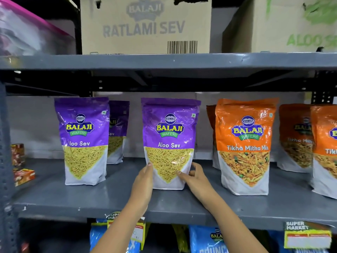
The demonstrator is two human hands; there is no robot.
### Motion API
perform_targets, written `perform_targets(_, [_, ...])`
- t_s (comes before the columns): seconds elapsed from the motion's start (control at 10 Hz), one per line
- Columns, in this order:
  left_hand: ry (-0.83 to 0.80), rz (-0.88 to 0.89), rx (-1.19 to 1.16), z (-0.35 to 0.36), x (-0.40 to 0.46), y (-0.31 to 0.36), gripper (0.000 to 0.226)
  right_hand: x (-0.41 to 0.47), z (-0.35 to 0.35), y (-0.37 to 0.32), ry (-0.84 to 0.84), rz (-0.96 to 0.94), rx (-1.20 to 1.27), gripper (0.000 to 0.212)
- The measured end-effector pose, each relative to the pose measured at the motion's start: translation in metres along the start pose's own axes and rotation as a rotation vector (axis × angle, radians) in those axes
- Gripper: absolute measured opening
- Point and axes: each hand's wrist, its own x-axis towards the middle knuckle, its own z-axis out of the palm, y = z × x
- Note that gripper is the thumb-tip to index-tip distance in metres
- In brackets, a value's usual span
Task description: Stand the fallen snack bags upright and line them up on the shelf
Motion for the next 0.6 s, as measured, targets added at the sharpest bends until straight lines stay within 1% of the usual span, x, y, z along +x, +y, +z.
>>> perform_targets(0.1, [-0.003, -0.006, 0.004, -0.003, 0.002, -0.008, 0.080, 0.001, -0.004, 0.004, 0.033, -0.003, 0.017, 0.052])
perform_targets(0.2, [0.024, -0.022, 0.038, -0.003, -0.002, -0.006, 0.072, -0.001, -0.006, 0.004, 0.034, -0.002, 0.038, 0.043])
perform_targets(0.3, [0.078, 0.024, 0.084, 0.000, -0.015, 0.005, 0.039, -0.002, -0.005, 0.003, 0.041, -0.013, 0.066, 0.041])
perform_targets(0.4, [0.114, 0.056, 0.113, 0.003, -0.019, 0.003, 0.032, -0.003, -0.005, 0.002, 0.061, -0.027, 0.063, 0.041])
perform_targets(0.5, [0.187, 0.144, 0.219, 0.006, -0.025, 0.002, 0.054, -0.009, -0.008, -0.003, 0.277, -0.213, -0.082, 0.034])
perform_targets(0.6, [0.218, 0.419, 0.344, 0.016, -0.032, 0.006, 0.063, -0.022, -0.022, -0.015, 0.476, -0.512, -0.273, 0.028])
